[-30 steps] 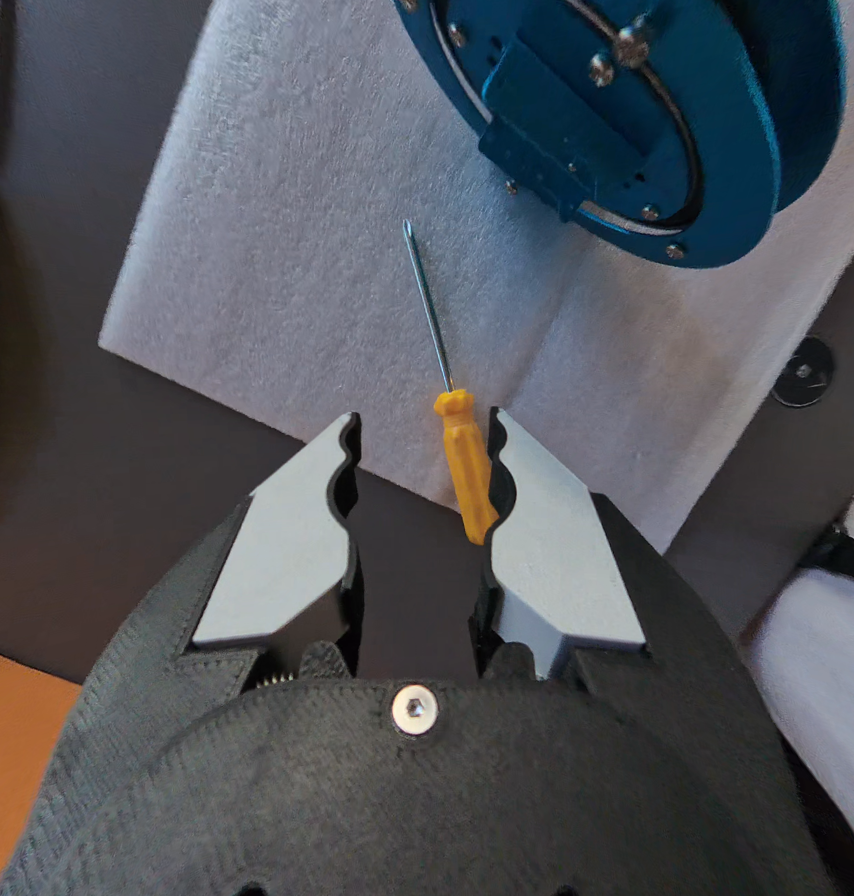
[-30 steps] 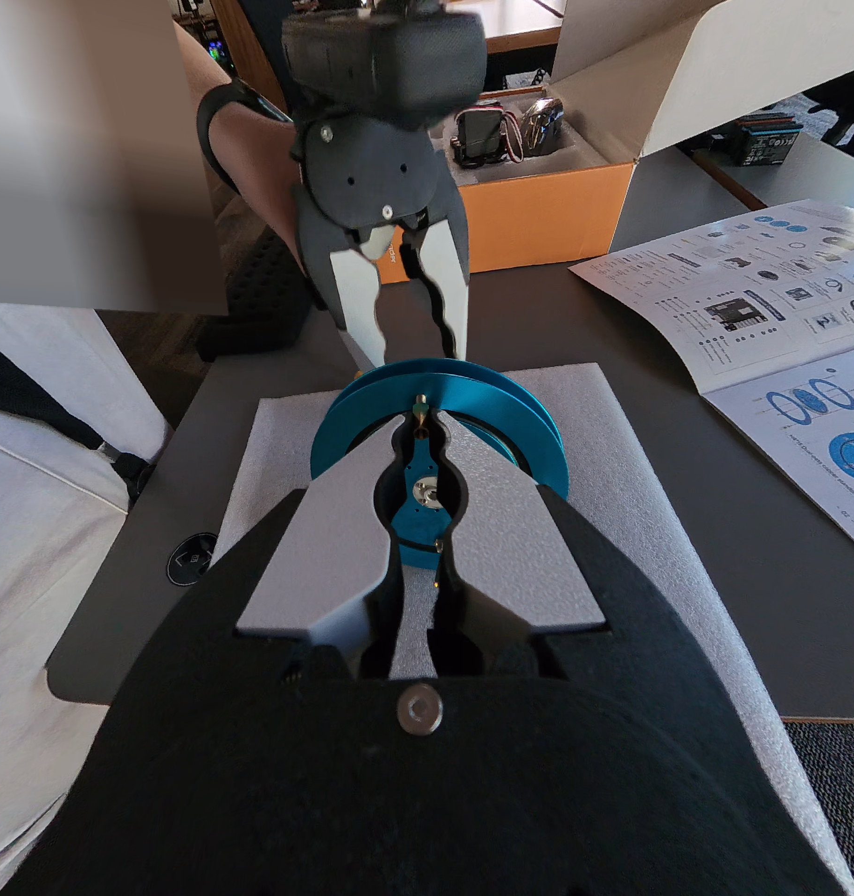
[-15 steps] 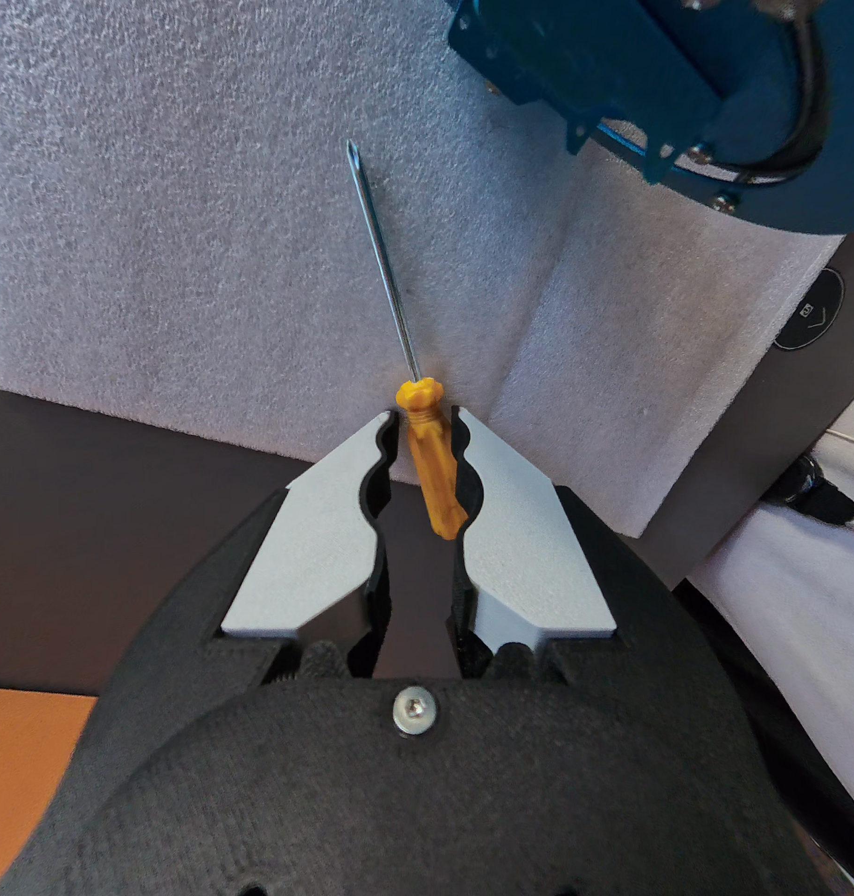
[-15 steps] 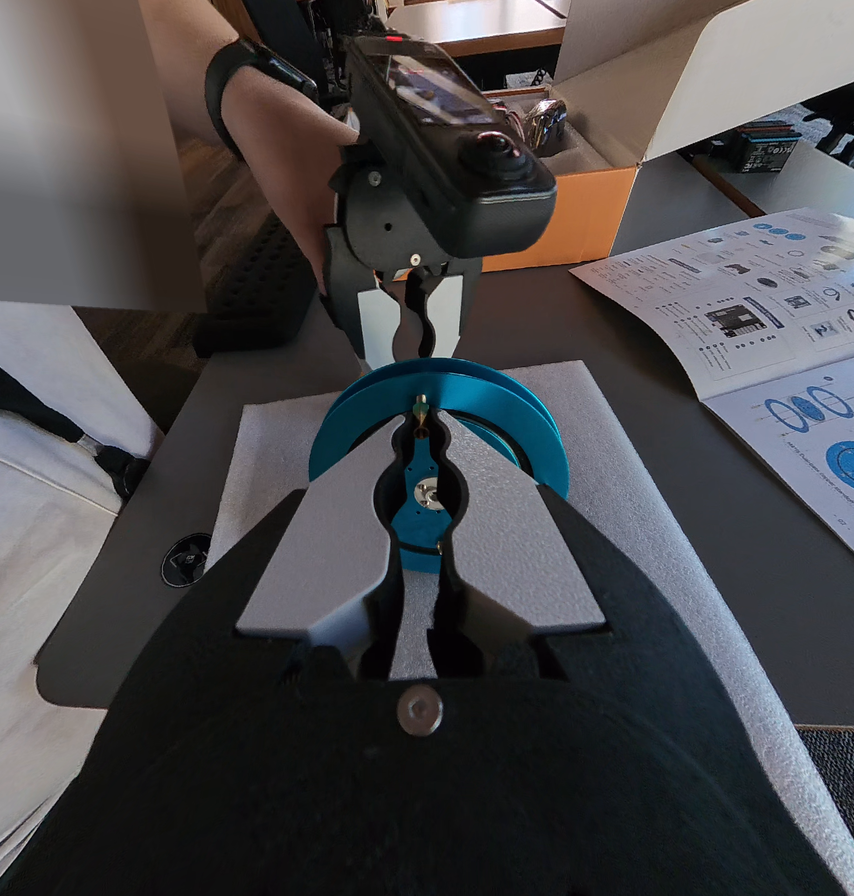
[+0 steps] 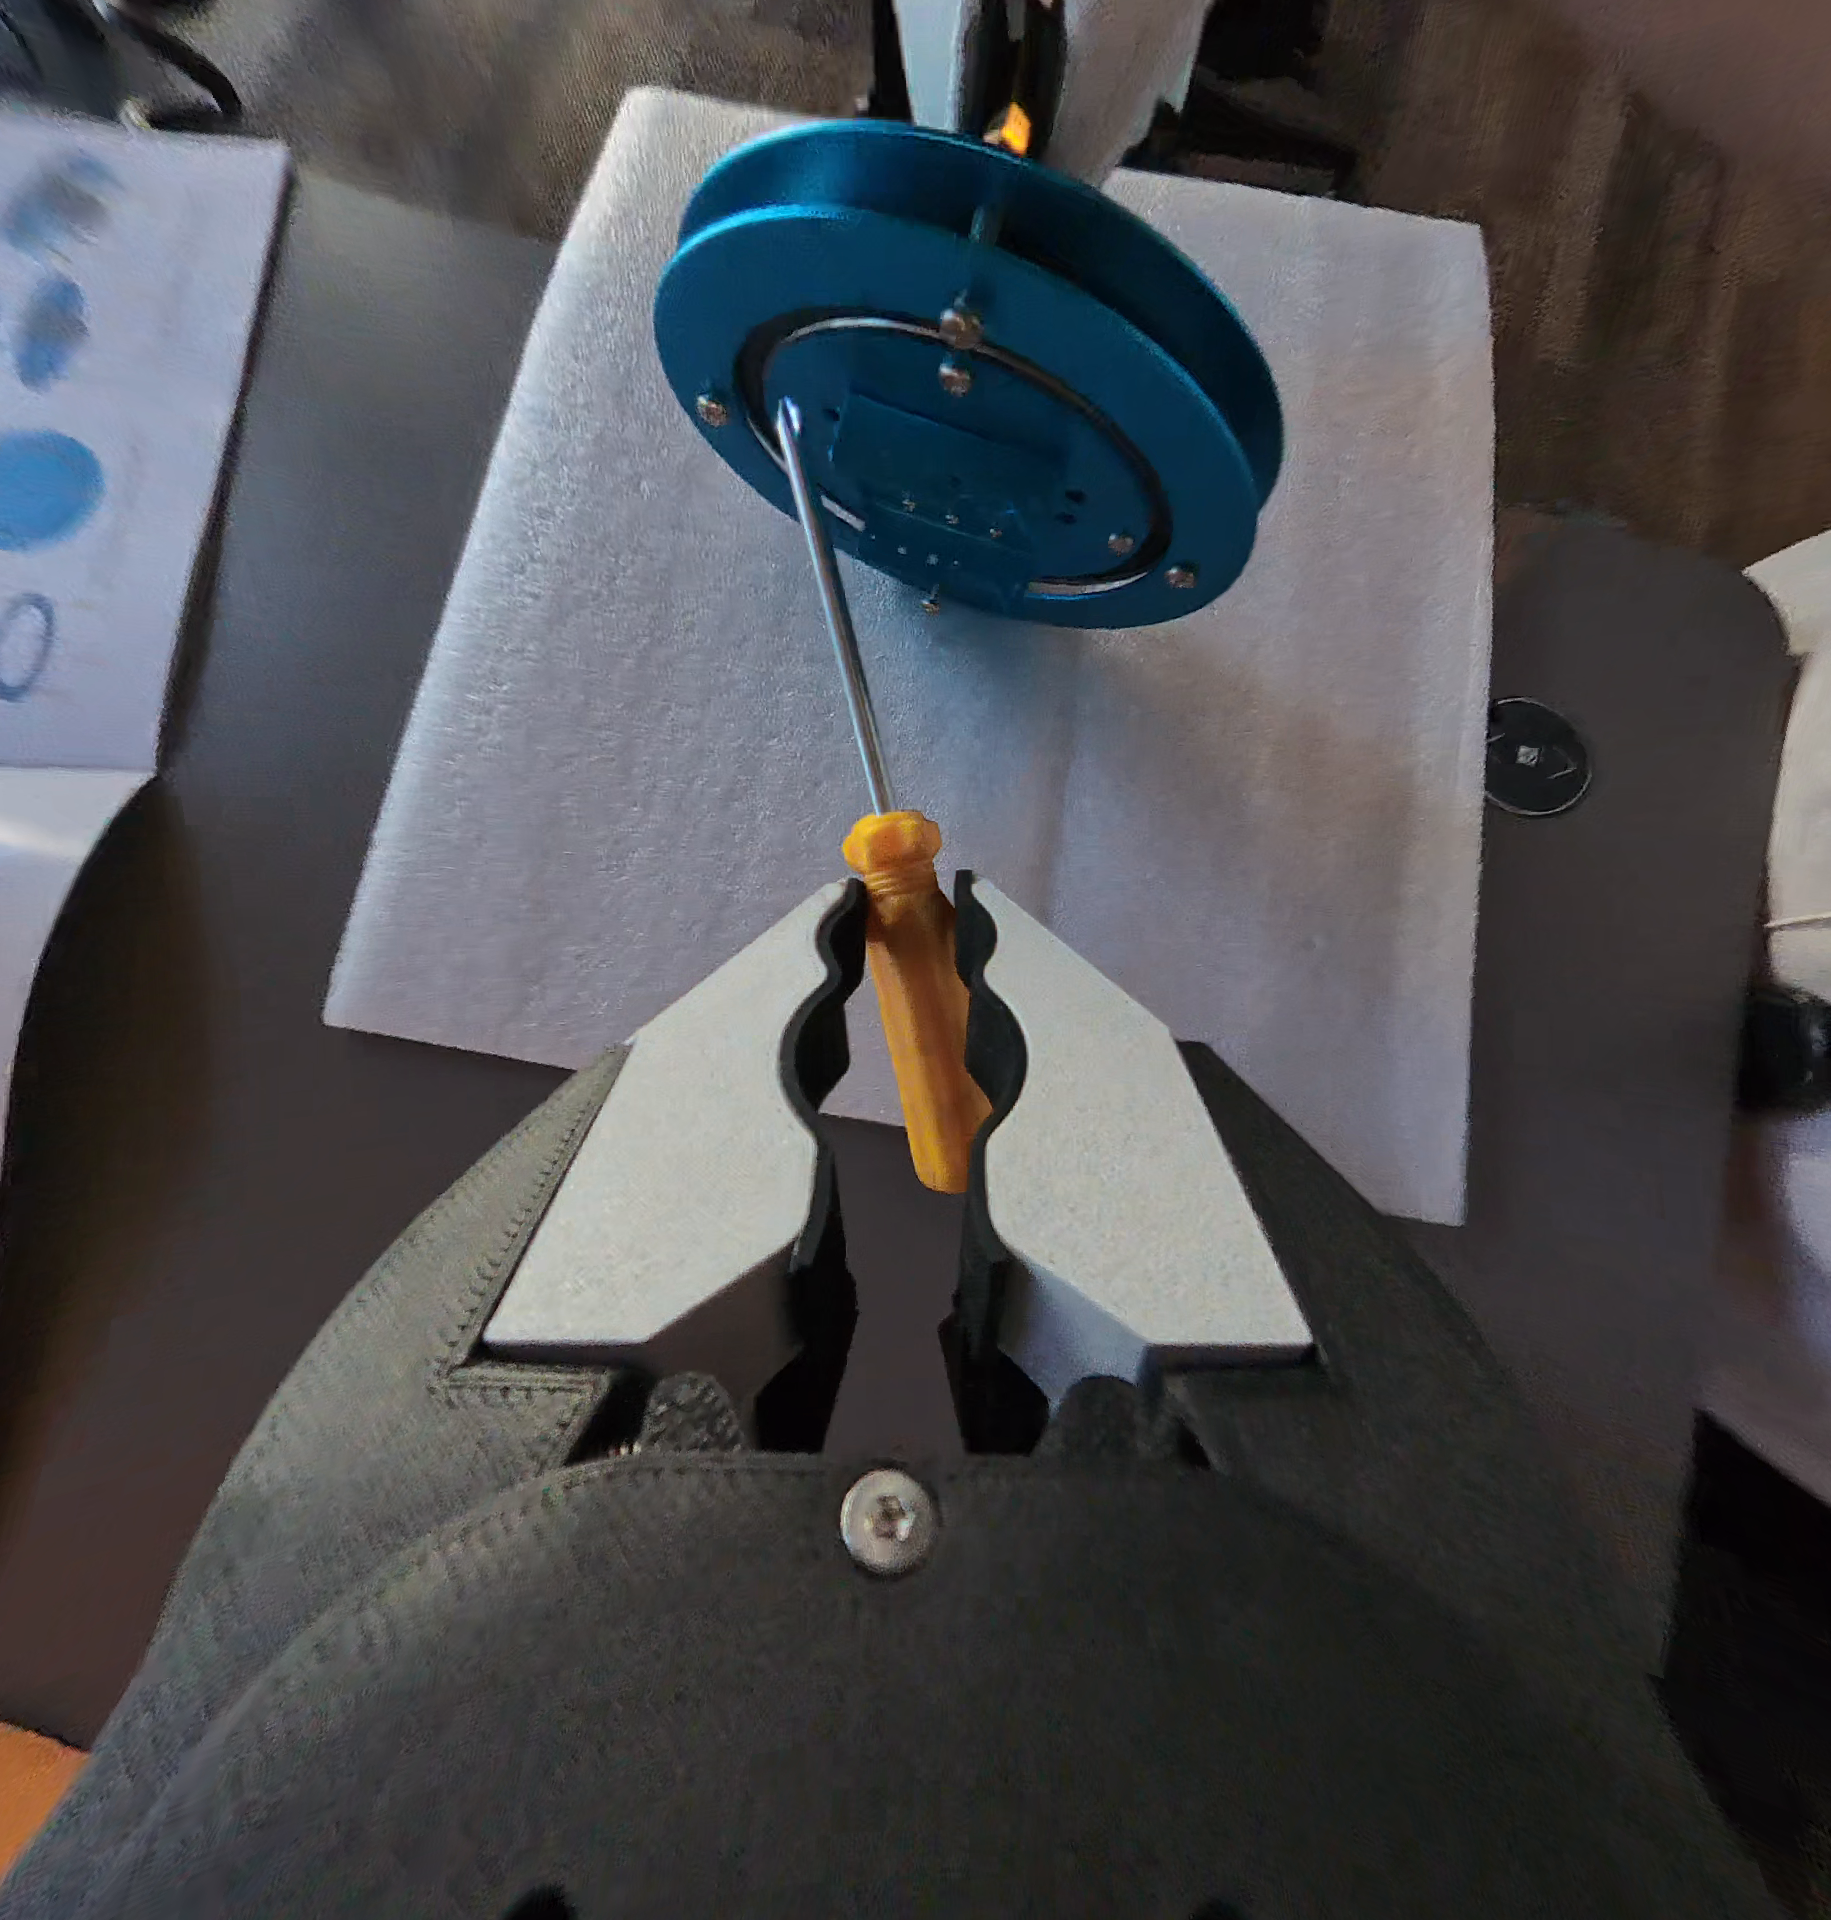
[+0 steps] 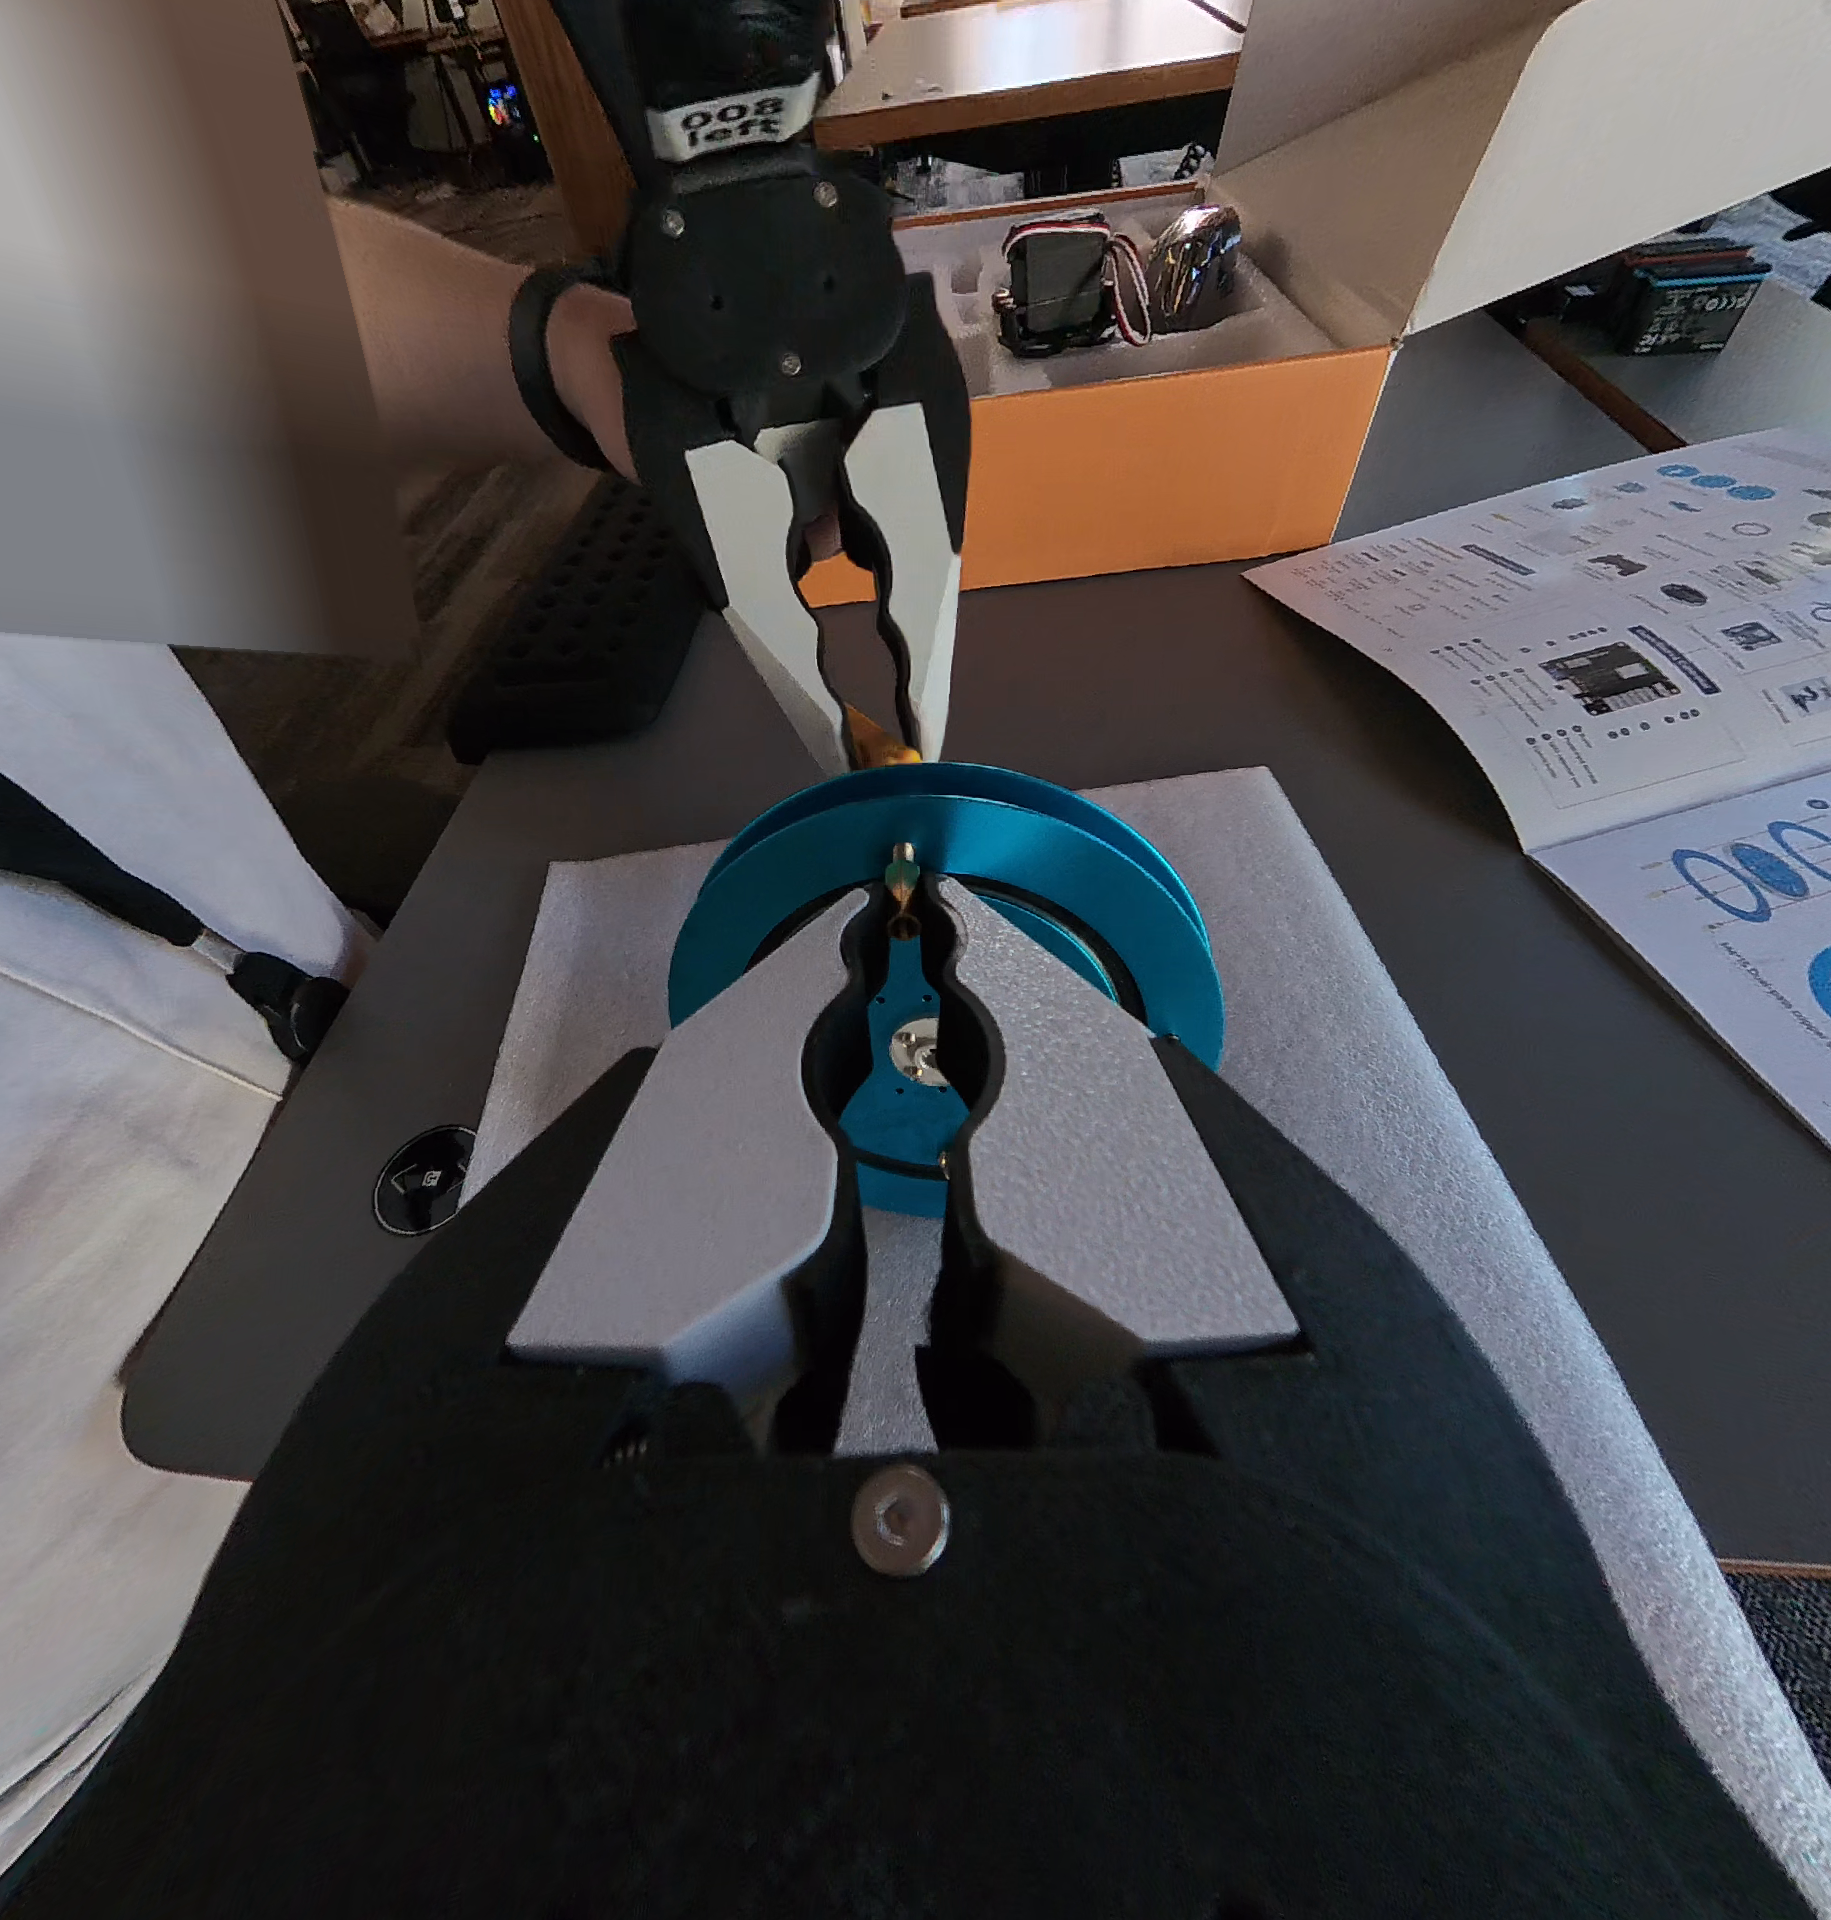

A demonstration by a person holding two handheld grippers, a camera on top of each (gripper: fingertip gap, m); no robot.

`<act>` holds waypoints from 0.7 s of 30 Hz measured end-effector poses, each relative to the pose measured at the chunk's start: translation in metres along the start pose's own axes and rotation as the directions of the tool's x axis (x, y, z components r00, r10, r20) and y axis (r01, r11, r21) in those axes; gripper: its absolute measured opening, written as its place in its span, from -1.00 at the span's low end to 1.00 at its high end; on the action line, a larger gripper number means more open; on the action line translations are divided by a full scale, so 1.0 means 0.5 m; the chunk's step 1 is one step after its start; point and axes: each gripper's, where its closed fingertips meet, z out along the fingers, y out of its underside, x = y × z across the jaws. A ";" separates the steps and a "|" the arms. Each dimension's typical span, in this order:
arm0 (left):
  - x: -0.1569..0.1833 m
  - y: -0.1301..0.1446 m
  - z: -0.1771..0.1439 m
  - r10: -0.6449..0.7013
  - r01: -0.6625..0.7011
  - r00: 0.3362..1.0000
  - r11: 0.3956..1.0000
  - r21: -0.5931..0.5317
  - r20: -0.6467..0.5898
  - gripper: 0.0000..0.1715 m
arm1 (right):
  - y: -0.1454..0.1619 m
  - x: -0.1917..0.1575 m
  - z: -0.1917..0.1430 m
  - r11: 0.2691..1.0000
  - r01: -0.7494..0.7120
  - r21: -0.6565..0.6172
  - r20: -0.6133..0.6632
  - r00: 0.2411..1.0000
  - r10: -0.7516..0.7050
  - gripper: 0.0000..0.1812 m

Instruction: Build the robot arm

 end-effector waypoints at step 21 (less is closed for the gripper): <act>0.016 0.059 -0.009 -0.044 0.042 0.999 0.998 -0.056 -0.024 -0.60 | 0.002 0.002 -0.002 1.000 -0.019 -0.004 -0.005 1.000 0.019 -0.96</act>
